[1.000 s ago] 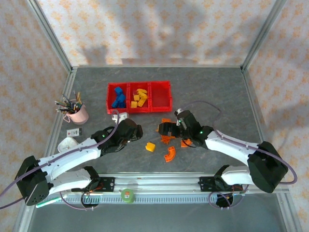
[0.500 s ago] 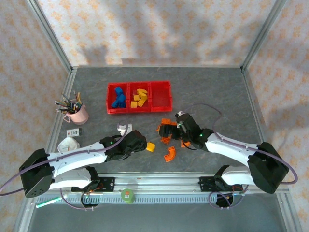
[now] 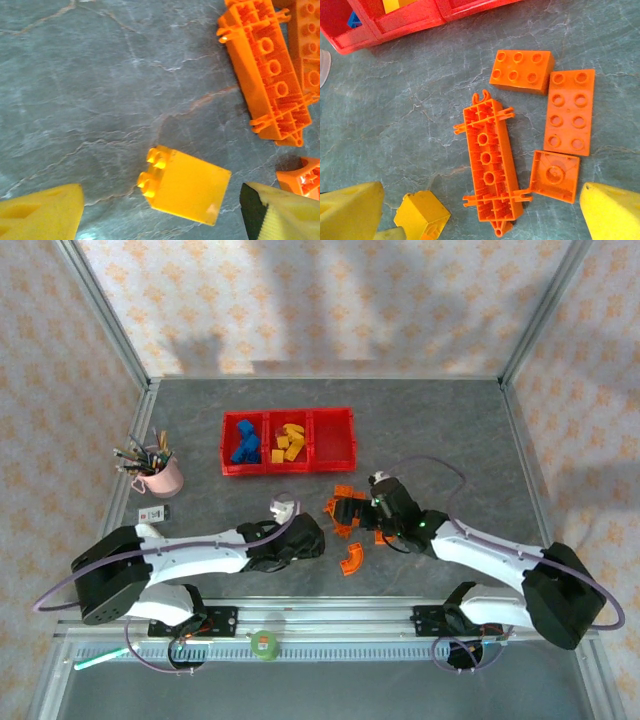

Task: Sort the legos into containers by color
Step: Pick up the lego from the middle-left of the table.

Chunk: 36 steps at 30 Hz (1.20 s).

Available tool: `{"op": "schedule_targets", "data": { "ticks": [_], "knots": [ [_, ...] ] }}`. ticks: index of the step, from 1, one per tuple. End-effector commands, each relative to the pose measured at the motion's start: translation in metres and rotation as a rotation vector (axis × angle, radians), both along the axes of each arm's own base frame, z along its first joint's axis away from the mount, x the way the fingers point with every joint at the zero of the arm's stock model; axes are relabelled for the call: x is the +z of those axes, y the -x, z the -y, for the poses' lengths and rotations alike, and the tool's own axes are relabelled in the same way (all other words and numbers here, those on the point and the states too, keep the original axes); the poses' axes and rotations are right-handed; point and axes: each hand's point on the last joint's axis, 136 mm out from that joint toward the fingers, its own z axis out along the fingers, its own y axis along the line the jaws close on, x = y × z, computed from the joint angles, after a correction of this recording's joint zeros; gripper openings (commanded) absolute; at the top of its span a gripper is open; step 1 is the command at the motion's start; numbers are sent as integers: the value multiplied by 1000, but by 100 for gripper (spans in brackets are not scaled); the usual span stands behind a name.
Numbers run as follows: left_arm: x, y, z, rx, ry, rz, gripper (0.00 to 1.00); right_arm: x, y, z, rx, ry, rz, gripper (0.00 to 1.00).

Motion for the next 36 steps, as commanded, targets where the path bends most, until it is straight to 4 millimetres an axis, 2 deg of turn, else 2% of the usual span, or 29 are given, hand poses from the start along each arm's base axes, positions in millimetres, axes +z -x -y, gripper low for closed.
{"op": "schedule_targets", "data": {
  "ticks": [1,5,9,20,27,29,32,36],
  "knots": [
    [5,-5,17,-68,-8,33,84,6,-6,10,-54,-15,28,100],
    [-8,-6,17,-78,-56,15,82,5,-6,14,-66,-22,22,100],
    [-18,-6,19,-86,-82,-1,77,5,-7,15,-68,-28,22,100],
    [-24,-10,16,-67,-106,12,53,5,-9,14,-63,-34,18,100],
    [-7,-14,3,-25,-120,59,47,14,-13,10,-48,-41,34,100],
    [3,-19,-4,1,-134,87,46,17,-16,8,-40,-42,39,100],
    [24,-29,-17,46,-148,137,45,24,-21,2,-26,-43,49,100],
    [54,-58,-41,116,-152,195,45,29,-31,-4,-21,-40,61,100]
  ]
}}
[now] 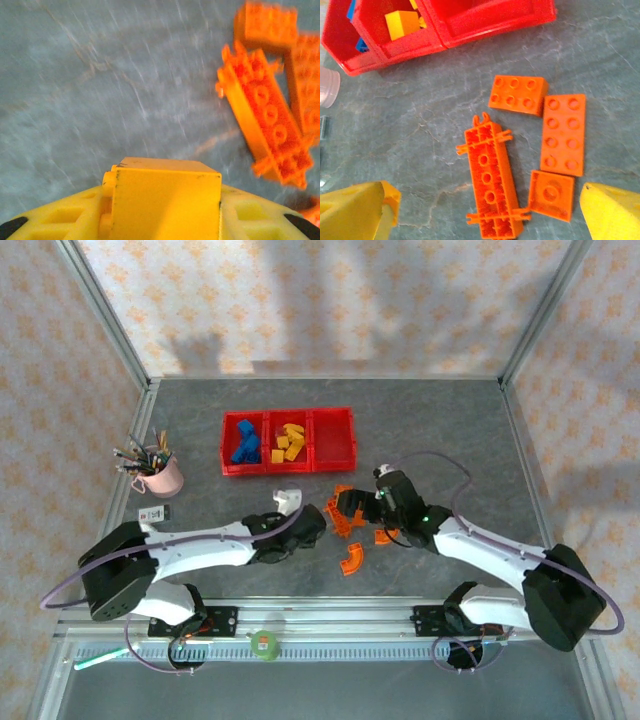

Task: Sort the legos into containers by color
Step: Pick up the lego from the middle-left of the table, then place the lego in the container.

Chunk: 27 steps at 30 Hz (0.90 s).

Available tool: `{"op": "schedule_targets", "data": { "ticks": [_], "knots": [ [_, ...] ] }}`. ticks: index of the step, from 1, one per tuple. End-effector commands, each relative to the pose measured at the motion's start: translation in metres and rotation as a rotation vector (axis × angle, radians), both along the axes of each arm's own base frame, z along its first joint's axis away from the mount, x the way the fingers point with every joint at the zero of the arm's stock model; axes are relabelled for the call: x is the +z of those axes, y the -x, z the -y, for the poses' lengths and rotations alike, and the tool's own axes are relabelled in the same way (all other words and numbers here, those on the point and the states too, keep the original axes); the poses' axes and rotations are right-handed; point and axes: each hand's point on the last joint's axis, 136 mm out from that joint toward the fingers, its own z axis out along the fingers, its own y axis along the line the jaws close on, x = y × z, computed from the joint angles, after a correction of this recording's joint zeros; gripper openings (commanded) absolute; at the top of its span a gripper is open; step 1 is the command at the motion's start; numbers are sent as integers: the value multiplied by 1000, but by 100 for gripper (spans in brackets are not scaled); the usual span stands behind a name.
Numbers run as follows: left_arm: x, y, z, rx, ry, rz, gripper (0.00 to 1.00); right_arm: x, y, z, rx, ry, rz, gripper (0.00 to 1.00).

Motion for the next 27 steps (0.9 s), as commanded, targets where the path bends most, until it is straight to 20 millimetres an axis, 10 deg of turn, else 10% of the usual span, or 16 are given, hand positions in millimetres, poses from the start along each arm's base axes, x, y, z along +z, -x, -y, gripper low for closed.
{"op": "schedule_targets", "data": {
  "ticks": [1,7,18,27],
  "knots": [
    [36,-32,-31,77,-59,95,45,18,-16,-6,2,-13,50,100],
    [83,-102,-65,186,-107,206,45,23,-37,-10,-21,-34,53,100],
    [52,-220,-70,249,-192,132,44,22,-57,-10,-37,-3,52,100],
    [55,-235,-69,242,-210,132,67,20,-59,-2,-23,101,63,100]
  ]
}}
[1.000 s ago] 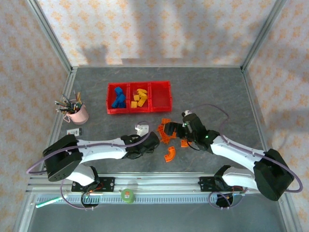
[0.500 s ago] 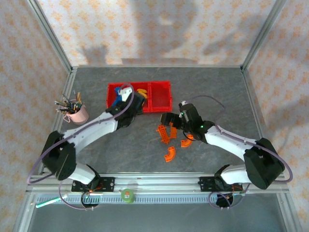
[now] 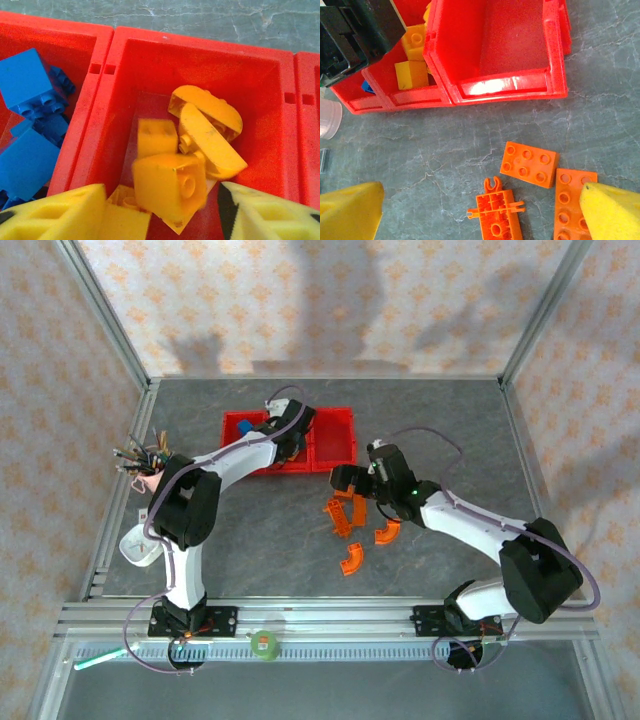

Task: Sort the legos into containers by color
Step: Place the lego in the container.

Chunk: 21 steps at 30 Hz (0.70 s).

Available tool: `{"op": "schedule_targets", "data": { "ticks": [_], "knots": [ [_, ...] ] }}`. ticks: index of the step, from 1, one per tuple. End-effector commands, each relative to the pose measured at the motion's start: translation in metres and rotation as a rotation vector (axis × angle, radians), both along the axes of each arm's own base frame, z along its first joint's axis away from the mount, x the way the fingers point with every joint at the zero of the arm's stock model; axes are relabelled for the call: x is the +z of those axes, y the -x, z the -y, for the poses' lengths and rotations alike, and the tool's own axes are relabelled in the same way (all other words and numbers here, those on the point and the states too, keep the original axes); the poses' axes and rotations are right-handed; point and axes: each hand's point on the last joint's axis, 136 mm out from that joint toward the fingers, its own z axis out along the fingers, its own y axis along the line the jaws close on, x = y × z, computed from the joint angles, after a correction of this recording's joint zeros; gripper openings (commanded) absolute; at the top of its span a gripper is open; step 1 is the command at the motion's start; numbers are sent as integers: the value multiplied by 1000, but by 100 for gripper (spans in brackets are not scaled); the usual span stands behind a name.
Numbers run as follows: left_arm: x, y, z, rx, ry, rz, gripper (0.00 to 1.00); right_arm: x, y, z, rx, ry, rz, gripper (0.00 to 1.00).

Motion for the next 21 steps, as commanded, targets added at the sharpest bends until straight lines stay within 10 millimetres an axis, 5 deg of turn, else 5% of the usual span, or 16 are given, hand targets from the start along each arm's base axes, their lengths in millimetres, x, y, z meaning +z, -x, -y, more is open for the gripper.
{"op": "schedule_targets", "data": {
  "ticks": [1,9,21],
  "knots": [
    [36,2,0,-21,10,43,68,-3,-4,7,8,84,5,100],
    [63,59,20,-154,162,78,77,-22,6,4,58,282,-27,99],
    [30,177,28,-239,318,30,92,-66,31,-16,175,511,-80,82]
  ]
}}
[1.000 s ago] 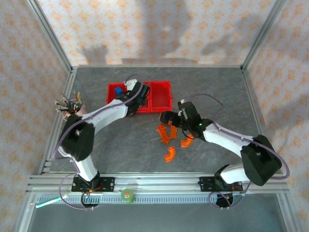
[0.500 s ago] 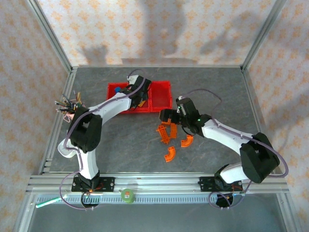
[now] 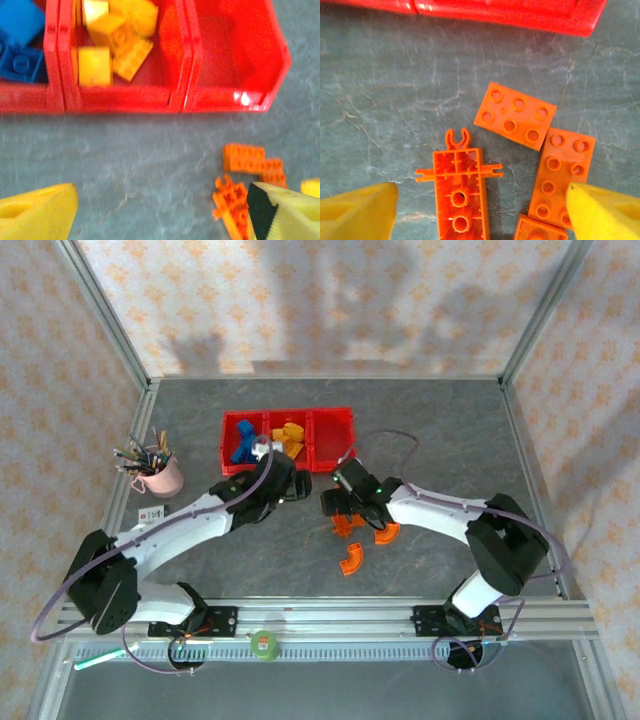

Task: Sort the legos into containers by color
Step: Place the lego in the container, then pick up the lego from the bottom-center of the table.

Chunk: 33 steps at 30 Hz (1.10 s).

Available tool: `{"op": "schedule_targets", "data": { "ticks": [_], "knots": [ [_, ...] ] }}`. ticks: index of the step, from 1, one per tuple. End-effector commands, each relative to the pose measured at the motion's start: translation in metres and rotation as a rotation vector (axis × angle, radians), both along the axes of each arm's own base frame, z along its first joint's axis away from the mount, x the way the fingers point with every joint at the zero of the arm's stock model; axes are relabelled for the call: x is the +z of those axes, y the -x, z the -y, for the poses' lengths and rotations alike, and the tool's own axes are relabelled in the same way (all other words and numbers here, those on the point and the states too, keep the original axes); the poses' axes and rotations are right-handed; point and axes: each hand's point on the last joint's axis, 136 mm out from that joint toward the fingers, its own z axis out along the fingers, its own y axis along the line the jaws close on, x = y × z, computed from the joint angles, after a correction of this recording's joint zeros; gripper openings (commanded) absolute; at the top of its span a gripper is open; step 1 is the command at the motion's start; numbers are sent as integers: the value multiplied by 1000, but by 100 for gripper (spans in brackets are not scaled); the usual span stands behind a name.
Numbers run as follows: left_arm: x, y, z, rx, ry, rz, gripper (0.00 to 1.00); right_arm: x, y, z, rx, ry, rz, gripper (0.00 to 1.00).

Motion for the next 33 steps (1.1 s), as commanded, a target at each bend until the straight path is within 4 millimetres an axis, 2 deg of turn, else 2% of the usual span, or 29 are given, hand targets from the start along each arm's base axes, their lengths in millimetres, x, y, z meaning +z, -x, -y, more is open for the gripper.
{"op": "schedule_targets", "data": {
  "ticks": [1,5,10,22,26,29,33],
  "knots": [
    [-6,20,-3,17,103,-12,93,-6,2,2,21,102,8,79],
    [-19,40,-7,7,183,-14,99,-11,4,-2,39,151,29,70],
    [-33,53,-16,23,193,-37,99,-20,5,-7,58,183,14,61],
    [-36,54,-19,46,203,-37,99,-38,8,-11,75,237,1,48],
    [-36,54,-20,49,202,-38,99,-45,8,-9,78,249,-4,41],
    [-35,53,-20,53,201,-34,99,-43,7,-11,79,241,4,38],
    [-31,51,-18,50,208,-30,99,-34,5,-15,81,217,15,28]
  ]
}}
